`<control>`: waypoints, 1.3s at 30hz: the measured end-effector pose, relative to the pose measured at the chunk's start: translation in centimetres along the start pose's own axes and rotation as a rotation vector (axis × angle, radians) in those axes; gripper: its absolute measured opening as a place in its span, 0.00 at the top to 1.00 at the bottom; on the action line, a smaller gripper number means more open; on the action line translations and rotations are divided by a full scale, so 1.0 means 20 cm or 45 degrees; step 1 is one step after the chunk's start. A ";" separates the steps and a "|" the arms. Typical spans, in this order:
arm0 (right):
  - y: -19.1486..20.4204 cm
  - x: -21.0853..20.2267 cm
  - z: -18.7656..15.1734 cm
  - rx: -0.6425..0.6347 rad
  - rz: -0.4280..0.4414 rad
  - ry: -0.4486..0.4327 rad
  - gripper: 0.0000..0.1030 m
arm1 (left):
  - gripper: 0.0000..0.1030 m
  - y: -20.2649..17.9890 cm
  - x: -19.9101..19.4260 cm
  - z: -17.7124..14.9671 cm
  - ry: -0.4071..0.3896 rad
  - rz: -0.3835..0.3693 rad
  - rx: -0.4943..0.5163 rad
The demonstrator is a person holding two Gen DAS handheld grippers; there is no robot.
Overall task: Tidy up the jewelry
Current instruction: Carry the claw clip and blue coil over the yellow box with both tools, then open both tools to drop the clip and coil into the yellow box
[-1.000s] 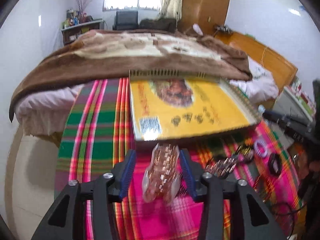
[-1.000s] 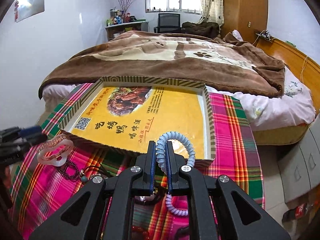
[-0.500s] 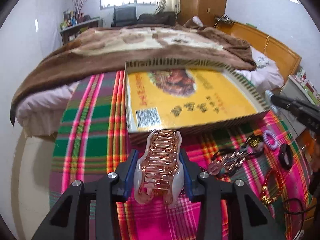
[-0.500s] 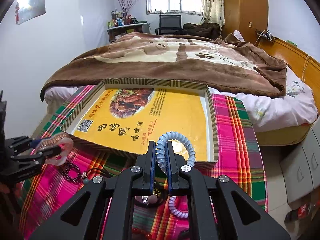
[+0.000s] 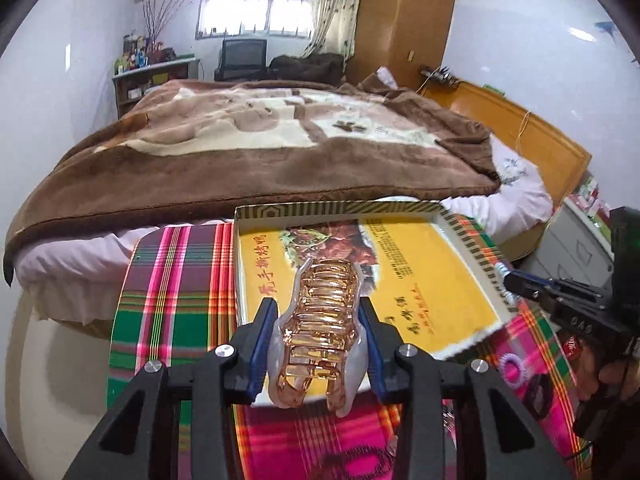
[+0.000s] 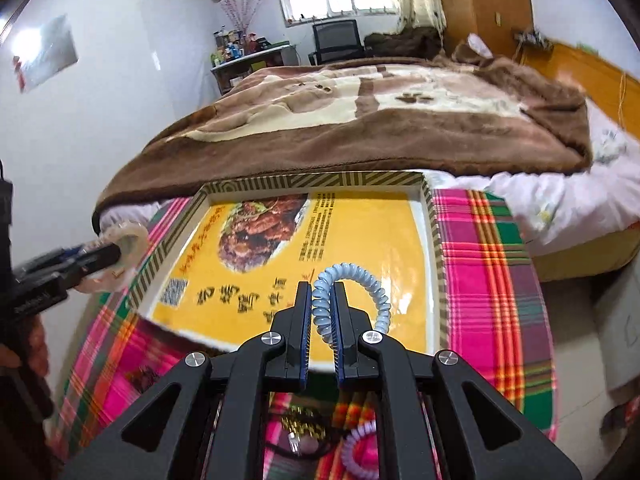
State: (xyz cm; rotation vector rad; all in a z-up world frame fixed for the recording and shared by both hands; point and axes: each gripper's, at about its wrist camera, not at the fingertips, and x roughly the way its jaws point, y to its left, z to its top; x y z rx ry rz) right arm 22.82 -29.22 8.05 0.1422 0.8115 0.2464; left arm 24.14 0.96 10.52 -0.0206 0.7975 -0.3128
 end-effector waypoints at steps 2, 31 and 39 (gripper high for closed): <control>-0.02 0.06 0.03 -0.005 -0.021 0.031 0.91 | 0.61 0.01 0.07 0.02 0.008 0.014 0.003; -0.06 0.41 0.06 -0.070 -0.226 0.205 0.78 | 0.38 0.04 0.46 -0.01 0.175 0.069 -0.036; -0.04 0.27 0.08 -0.051 -0.179 0.141 0.60 | 0.24 0.05 0.35 -0.02 0.147 0.058 -0.057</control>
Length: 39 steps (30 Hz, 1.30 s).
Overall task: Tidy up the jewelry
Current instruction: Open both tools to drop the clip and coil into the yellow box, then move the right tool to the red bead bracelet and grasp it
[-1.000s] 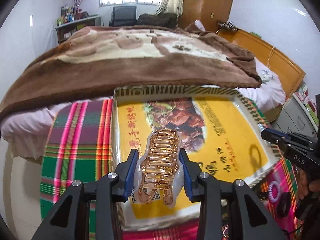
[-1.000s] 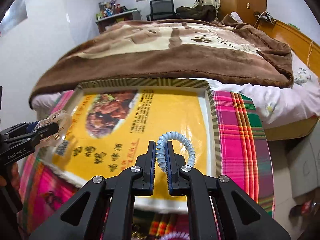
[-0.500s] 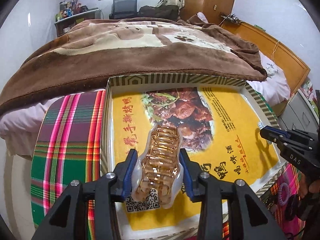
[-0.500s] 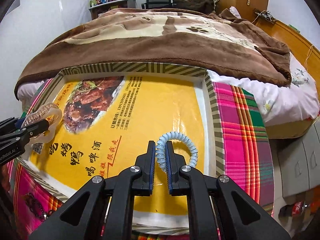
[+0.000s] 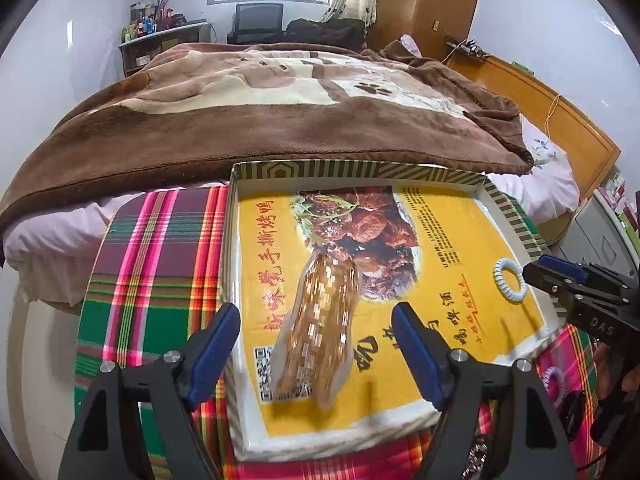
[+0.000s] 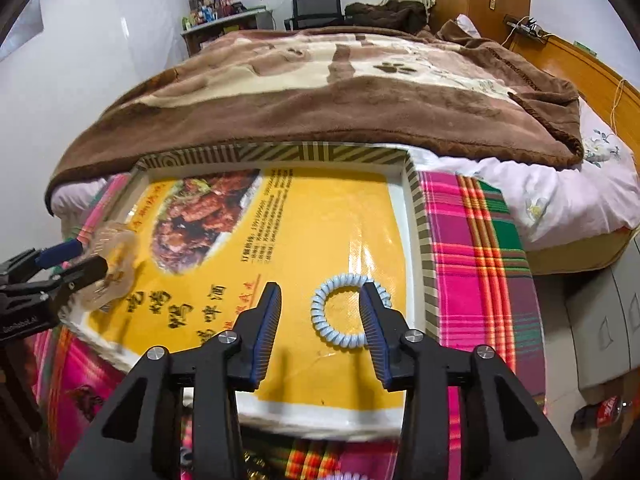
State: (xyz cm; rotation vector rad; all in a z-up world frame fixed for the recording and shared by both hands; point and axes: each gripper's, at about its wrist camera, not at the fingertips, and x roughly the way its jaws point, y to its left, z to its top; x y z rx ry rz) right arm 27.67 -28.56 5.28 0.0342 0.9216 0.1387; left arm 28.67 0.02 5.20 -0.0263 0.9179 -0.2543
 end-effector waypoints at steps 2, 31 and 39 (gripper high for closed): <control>0.00 -0.06 -0.01 0.005 0.005 -0.025 0.60 | 0.24 0.00 -0.04 -0.01 -0.011 0.000 -0.003; 0.01 -0.62 -0.61 0.029 0.070 -0.063 0.60 | 0.24 0.09 -0.50 -0.49 -0.064 -0.074 -0.028; 0.11 -0.55 -0.88 -0.018 0.035 0.023 0.54 | 0.24 0.12 -0.51 -0.55 -0.062 -0.107 -0.026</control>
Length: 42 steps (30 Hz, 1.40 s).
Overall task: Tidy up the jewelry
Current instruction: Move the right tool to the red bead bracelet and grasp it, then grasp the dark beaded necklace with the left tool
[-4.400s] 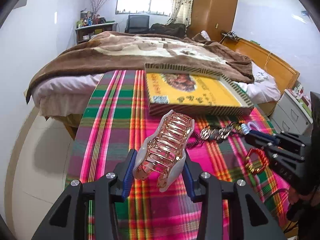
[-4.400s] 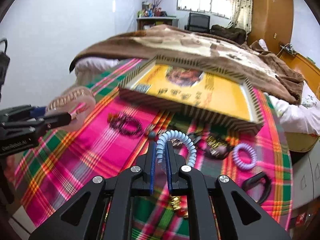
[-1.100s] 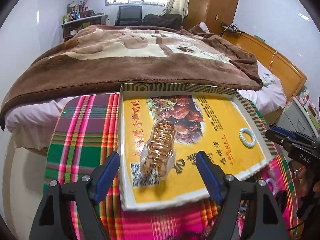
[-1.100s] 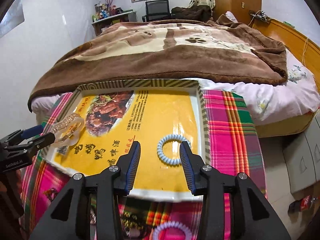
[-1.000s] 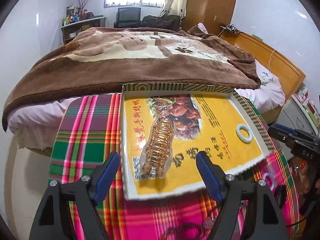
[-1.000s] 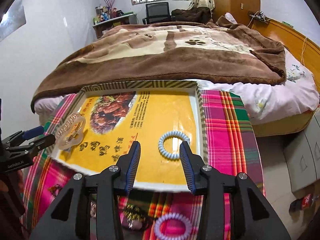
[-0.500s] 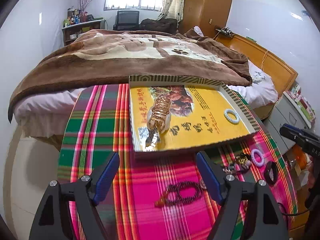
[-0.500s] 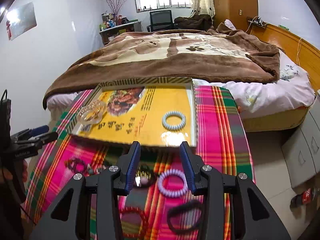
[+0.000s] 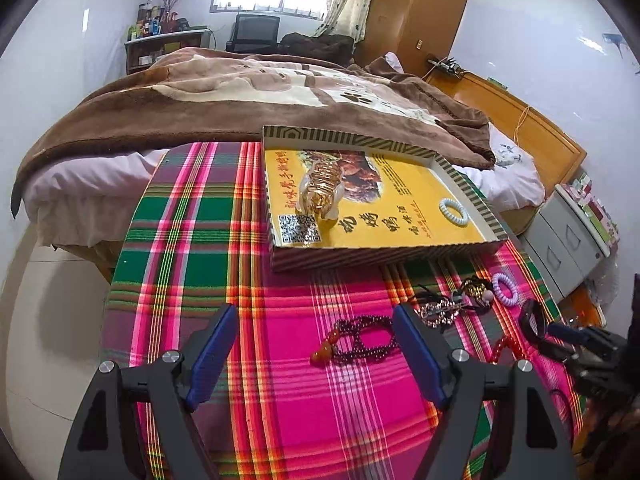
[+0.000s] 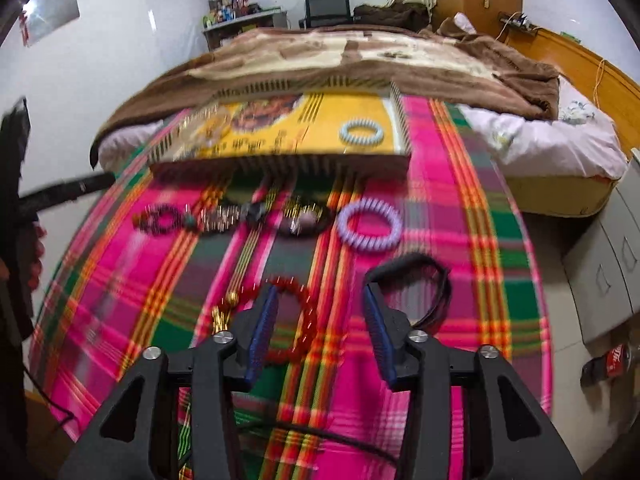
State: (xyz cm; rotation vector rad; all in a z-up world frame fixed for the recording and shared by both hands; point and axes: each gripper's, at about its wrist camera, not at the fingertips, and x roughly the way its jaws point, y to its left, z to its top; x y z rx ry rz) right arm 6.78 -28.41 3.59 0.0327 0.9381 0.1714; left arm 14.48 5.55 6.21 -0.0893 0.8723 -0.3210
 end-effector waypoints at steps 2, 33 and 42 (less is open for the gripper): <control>0.02 0.04 -0.02 -0.001 -0.003 0.013 0.54 | 0.24 0.00 0.00 -0.01 0.007 -0.013 0.005; 0.30 0.15 -0.11 -0.202 0.042 0.031 0.92 | 0.24 0.03 0.12 -0.07 0.112 -0.047 0.012; 0.23 0.04 -0.07 -0.127 0.080 -0.070 0.92 | 0.24 -0.08 0.25 -0.05 0.159 -0.048 0.086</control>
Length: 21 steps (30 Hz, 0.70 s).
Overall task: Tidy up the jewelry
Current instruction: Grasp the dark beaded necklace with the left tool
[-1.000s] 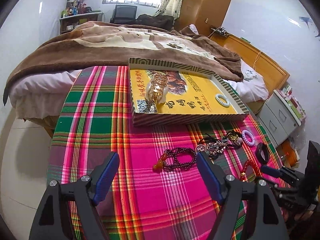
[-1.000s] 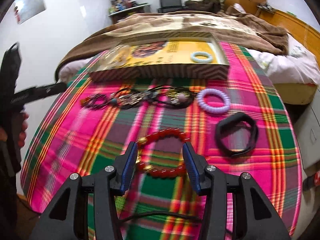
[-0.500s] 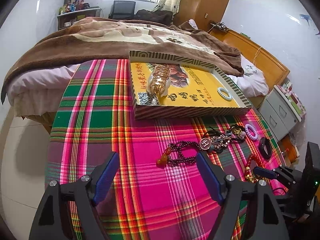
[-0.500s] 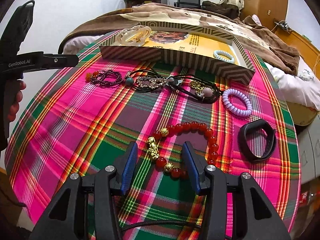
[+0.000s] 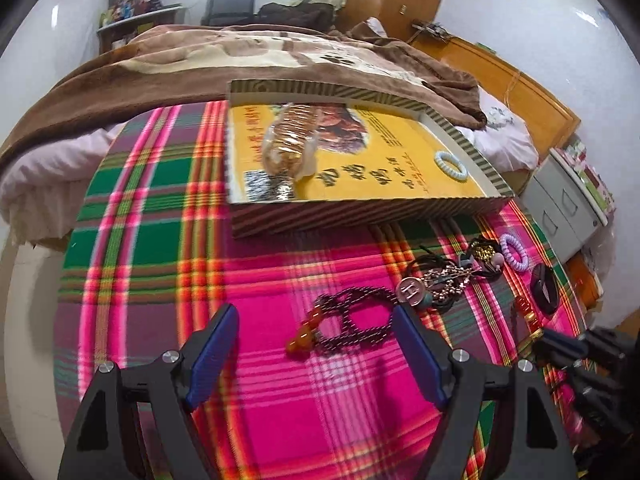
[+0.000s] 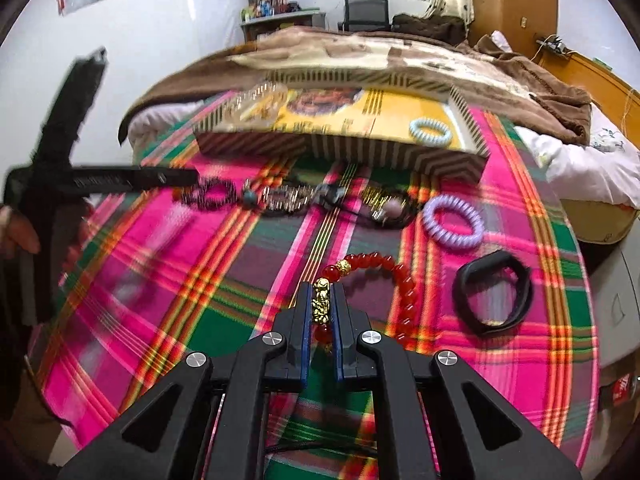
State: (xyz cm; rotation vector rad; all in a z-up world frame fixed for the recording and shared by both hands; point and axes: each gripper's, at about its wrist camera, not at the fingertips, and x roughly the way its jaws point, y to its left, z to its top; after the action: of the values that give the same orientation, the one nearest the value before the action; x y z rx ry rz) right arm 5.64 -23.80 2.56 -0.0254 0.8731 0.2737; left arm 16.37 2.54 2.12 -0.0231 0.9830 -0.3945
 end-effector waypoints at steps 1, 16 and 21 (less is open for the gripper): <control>-0.01 -0.02 0.01 0.008 -0.003 -0.020 0.92 | 0.24 -0.02 0.02 0.01 0.010 0.005 0.012; -0.09 -0.15 0.08 0.068 0.005 -0.133 0.92 | 0.24 -0.13 0.12 0.00 0.037 0.141 0.150; -0.10 -0.14 0.08 0.081 0.013 -0.131 0.92 | 0.54 -0.15 0.11 0.01 0.021 0.119 0.165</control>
State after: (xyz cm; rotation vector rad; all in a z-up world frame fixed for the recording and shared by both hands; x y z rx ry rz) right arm 5.55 -26.13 5.54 0.0520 0.7794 0.2544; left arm 16.69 -1.10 1.00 0.1432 0.9690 -0.3724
